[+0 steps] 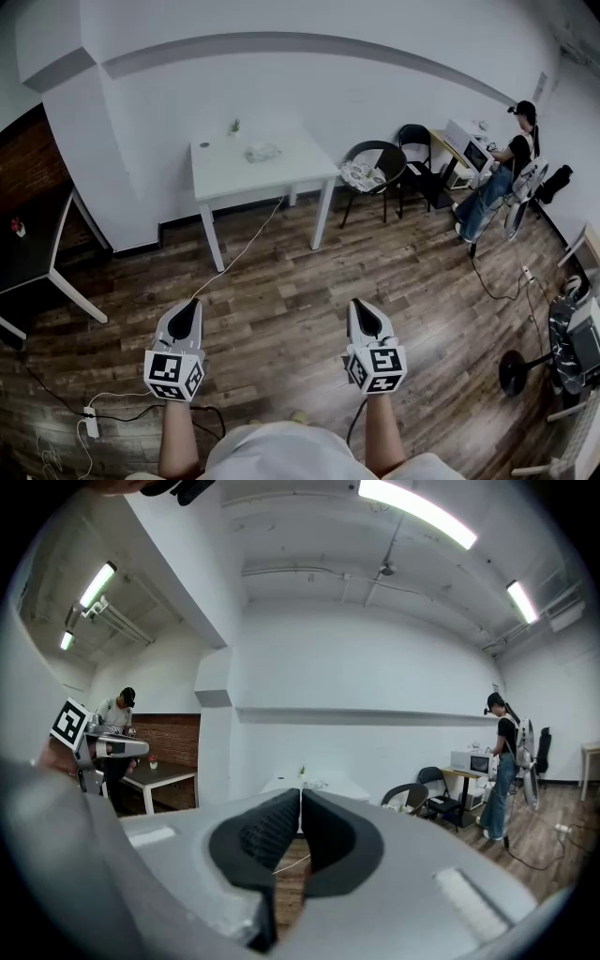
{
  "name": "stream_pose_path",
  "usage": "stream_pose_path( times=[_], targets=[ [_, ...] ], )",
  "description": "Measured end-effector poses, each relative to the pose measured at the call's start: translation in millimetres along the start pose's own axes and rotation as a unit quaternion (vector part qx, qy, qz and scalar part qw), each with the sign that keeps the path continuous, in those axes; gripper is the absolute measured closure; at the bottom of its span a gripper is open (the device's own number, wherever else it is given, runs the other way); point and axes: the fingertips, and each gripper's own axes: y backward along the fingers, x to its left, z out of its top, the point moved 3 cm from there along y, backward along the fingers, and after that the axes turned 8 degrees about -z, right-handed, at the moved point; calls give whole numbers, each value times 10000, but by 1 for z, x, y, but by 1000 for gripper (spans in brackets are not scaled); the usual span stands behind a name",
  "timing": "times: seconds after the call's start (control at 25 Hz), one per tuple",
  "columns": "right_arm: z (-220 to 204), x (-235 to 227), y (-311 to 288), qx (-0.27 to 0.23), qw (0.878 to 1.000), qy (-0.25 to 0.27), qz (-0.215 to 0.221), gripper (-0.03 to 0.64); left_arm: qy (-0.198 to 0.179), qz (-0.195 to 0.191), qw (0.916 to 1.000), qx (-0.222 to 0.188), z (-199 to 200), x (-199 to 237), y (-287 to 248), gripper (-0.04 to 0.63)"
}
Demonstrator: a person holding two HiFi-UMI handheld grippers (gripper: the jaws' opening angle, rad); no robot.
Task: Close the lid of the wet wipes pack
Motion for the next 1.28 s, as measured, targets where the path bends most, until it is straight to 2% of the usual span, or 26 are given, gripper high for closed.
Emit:
stream_pose_path(
  times=[0.08,0.24,0.32,0.8,1.28],
  targets=[
    [1,-1,0,-6,10000,8,-13,561,-11,-23,10000,25,0,-3,-1,595],
    [1,-3,0,-34,10000,25,-31,557,-10,-38,10000,56,-2,-6,-1,595],
    [-1,-3,-1,9,10000,6,-6,528,-5,-28,10000,56,-2,-7,-2,595],
    [-7,-33,-5,-10,9999,-102,-23,528,-37,-22,9999,166,-3,-27,-23,595],
    [-22,-85,-39,74,9997,-164,160,528,-84,29,9996,270,-12,-61,-79,595]
  ],
)
